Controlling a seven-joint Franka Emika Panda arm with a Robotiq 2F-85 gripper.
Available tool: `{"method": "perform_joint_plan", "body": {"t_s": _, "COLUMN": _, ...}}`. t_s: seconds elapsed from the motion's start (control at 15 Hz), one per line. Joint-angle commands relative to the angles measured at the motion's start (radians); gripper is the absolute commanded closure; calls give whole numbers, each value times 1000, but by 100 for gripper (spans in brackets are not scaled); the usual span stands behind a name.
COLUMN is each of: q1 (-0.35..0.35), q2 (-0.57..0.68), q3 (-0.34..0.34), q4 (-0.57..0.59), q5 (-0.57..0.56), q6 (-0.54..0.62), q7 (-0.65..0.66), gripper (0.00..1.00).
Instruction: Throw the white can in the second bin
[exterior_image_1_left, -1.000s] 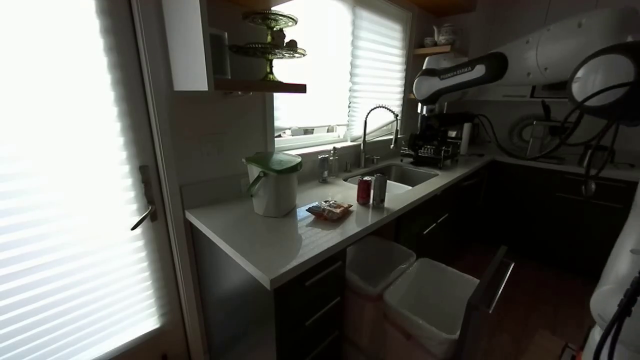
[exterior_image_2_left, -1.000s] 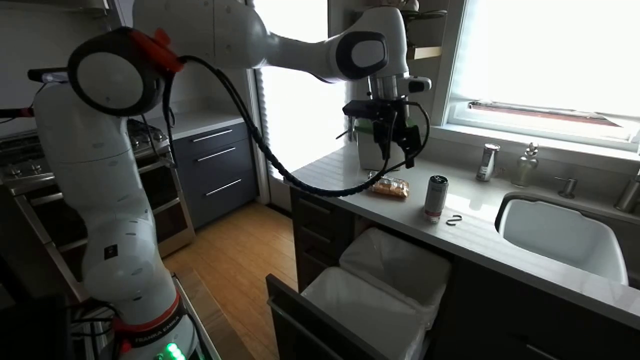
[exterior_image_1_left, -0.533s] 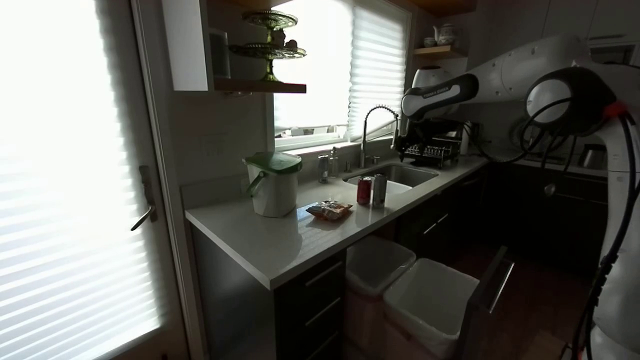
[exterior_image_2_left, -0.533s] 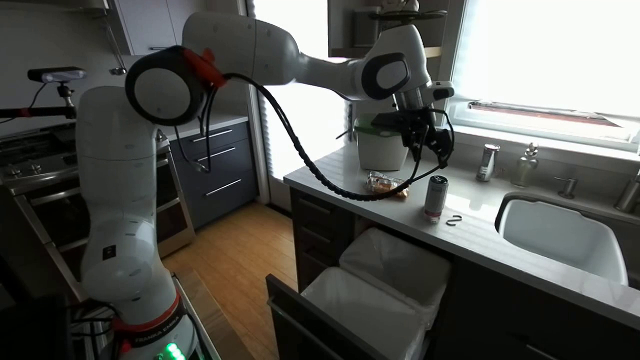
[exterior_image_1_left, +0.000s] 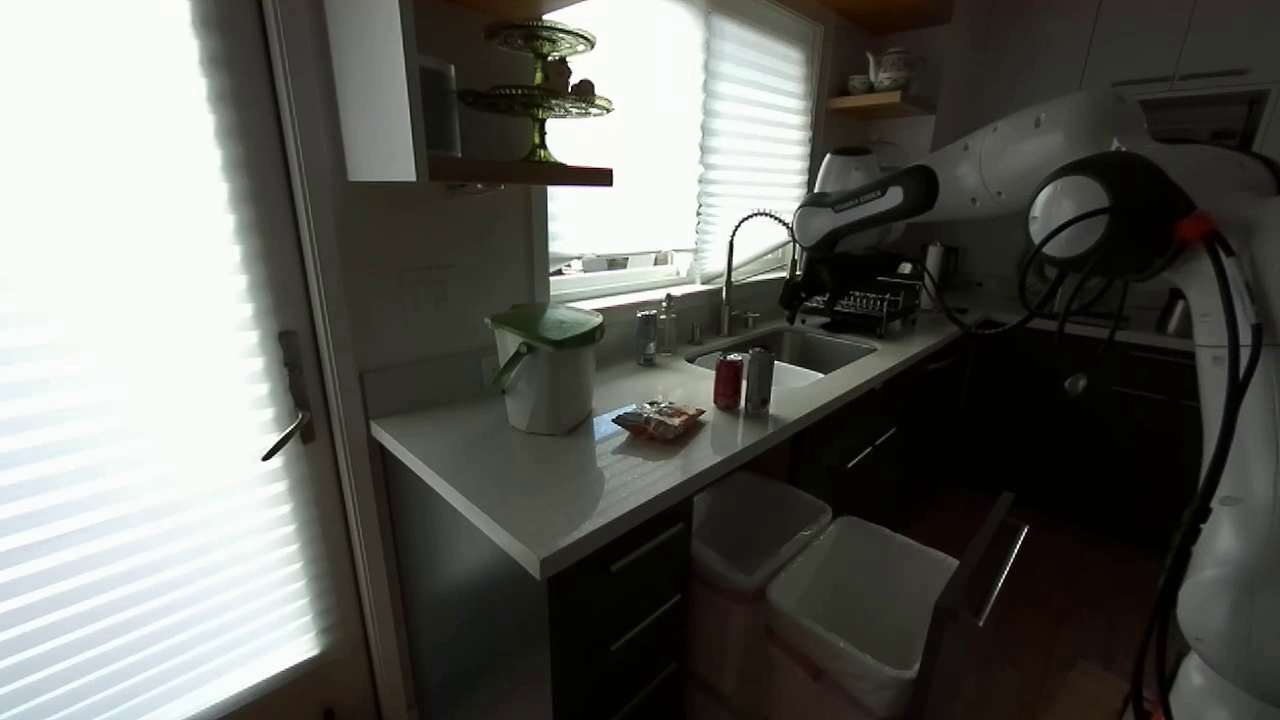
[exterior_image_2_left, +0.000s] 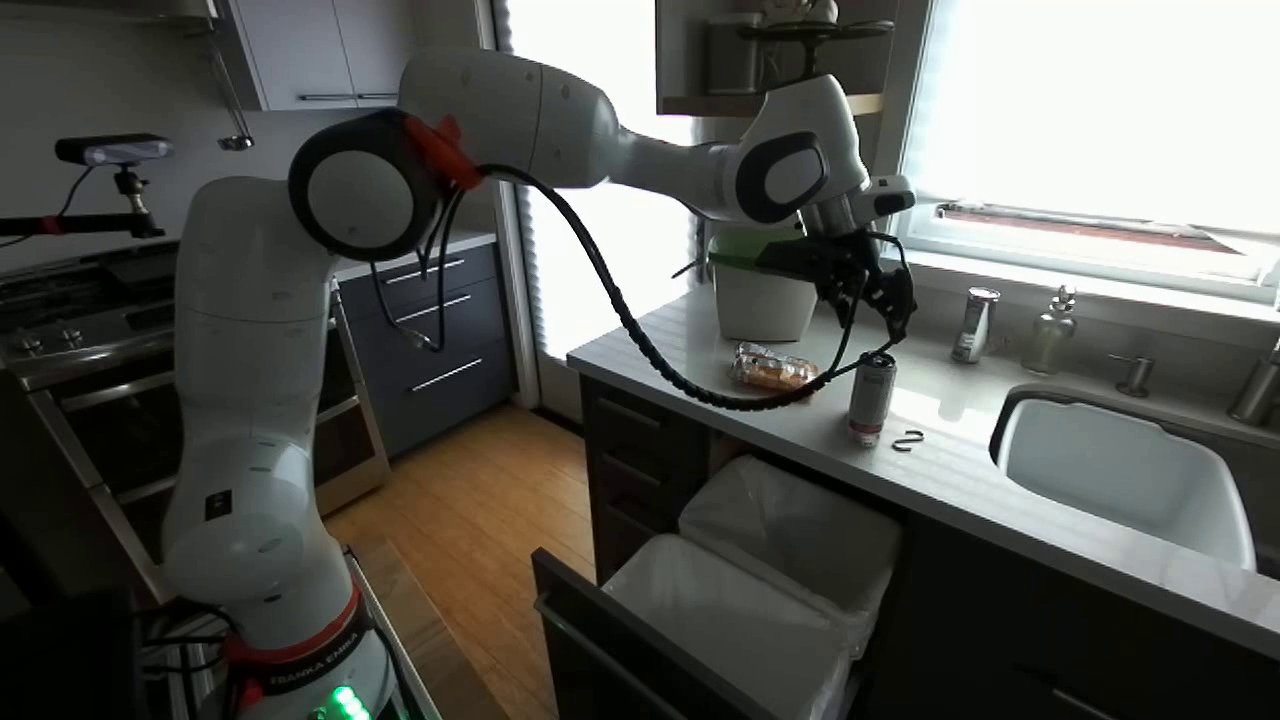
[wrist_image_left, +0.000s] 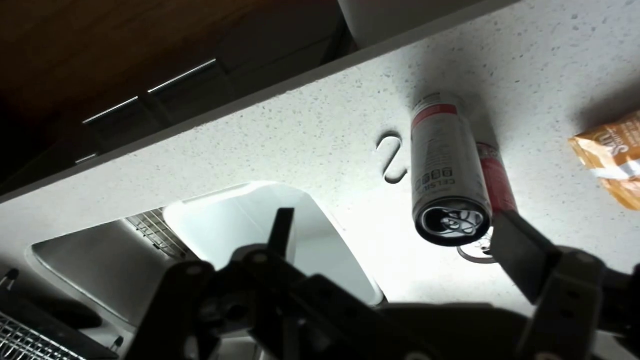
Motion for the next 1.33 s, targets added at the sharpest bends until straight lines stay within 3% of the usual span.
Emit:
{"method": "perform_joint_plan", "body": {"t_s": 0.0, "q1": -5, "q2": 2, "q3": 4, "q4": 5, "q5": 0, "q6": -4, "q7": -1, "gripper": 0}}
{"method": "perform_joint_plan", "body": {"t_s": 0.33, "q1": -15, "q2": 76, "q3": 41, "q4": 59, "q5": 73, "q6": 6, "q7": -46, "gripper": 0}}
{"method": "perform_joint_plan", "body": {"t_s": 0.67, "q1": -18, "q2": 160, "q3": 48, "q4": 129, "q5": 97, "q6": 27, "q7": -10, "gripper": 0}}
{"method": "perform_joint_plan", "body": {"t_s": 1.07, "q1": -31, "q2": 232, "q3": 51, "q4": 203, "q5": 174, "q6": 34, "q7": 97, "gripper": 0}}
{"method": "perform_joint_plan", "body": {"t_s": 1.27, "q1": -20, "q2": 268, "q3": 32, "q4": 246, "q5": 179, "q6": 4, "q7": 218, "gripper": 0}}
